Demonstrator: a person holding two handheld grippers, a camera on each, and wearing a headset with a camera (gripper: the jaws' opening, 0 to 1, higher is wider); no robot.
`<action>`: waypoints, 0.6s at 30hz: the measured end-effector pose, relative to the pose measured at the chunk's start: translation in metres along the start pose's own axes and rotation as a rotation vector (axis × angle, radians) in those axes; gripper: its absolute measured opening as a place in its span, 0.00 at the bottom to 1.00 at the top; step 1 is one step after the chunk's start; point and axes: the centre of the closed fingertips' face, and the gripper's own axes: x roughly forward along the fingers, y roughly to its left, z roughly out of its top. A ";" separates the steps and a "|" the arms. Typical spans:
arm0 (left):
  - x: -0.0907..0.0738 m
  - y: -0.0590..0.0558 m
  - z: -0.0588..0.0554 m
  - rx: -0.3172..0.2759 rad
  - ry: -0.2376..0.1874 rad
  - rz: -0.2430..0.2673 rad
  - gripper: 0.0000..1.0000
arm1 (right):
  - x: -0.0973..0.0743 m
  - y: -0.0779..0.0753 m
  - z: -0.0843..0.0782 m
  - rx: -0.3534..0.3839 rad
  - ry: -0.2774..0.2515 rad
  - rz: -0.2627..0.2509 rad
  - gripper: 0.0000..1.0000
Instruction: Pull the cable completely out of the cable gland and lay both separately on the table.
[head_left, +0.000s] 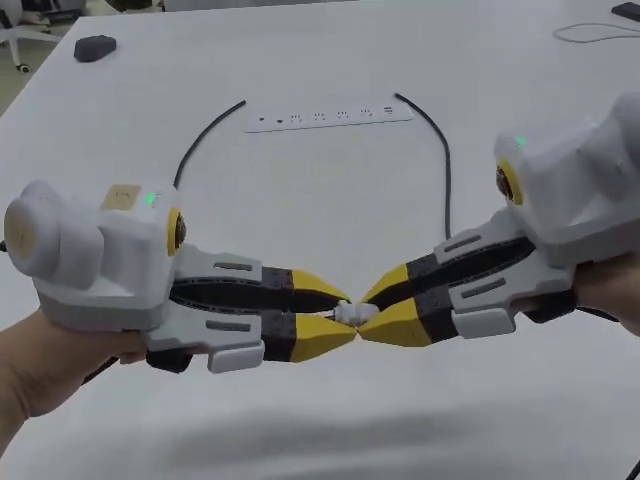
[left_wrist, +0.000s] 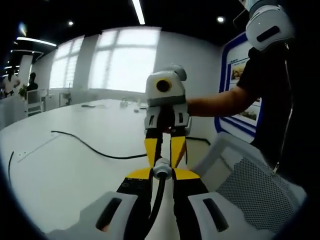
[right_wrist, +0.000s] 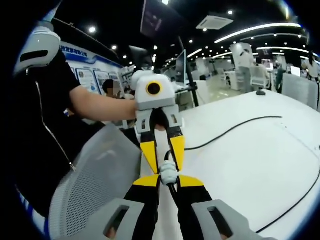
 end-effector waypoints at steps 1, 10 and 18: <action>0.000 0.000 -0.001 -0.044 0.003 -0.001 0.15 | 0.000 0.000 0.000 -0.012 0.001 -0.005 0.07; 0.000 0.003 -0.002 -0.191 0.004 0.004 0.15 | 0.000 -0.003 0.001 -0.195 0.024 -0.086 0.07; 0.001 0.008 0.002 -0.236 -0.016 -0.009 0.15 | -0.003 -0.004 0.002 -0.327 0.041 -0.141 0.06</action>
